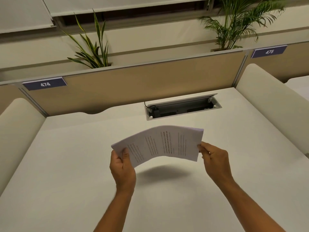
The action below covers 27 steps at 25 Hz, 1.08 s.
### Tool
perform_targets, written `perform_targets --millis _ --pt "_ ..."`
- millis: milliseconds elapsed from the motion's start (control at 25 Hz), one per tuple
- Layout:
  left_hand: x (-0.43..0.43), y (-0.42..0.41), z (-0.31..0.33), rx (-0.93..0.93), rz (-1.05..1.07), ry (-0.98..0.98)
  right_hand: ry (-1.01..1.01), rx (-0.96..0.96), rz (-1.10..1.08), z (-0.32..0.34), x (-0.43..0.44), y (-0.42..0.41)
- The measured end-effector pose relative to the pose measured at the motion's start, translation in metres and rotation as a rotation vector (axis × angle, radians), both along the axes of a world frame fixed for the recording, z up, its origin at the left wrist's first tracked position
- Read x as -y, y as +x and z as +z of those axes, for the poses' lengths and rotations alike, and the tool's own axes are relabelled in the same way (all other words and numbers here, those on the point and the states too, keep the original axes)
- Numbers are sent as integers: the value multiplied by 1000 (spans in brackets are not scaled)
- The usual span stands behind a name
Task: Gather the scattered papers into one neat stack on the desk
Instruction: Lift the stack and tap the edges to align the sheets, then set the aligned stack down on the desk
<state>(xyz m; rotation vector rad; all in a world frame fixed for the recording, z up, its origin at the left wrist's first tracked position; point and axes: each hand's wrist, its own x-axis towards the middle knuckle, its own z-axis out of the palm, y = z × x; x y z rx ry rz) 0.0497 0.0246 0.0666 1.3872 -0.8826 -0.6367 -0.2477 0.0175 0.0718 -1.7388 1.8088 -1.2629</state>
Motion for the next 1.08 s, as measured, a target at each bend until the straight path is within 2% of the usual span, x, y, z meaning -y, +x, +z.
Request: perform_targets --millis 200,360,520,640,720,880,960,1080 --pt "-11 -4 -40 7 -70 217 132 -45 31 -41 -11 5" --pt "-12 -1 -50 41 -91 276 166 -10 36 -44 -12 3" --pt "5 13 -32 76 -73 318 248 241 151 -22 -11 6" --pt "18 25 -18 100 61 590 313 421 154 -10 -11 15" --pt "15 26 -14 -29 79 715 348 525 119 -6 -13 26" --pt "-11 3 -10 -600 25 588 369 605 15 -8 -26 53" --pt "-20 -8 -6 -748 -29 531 360 561 -18 -12 -37 69" --pt "-28 -18 1 -878 -26 575 320 515 -1 -17 -56 93"
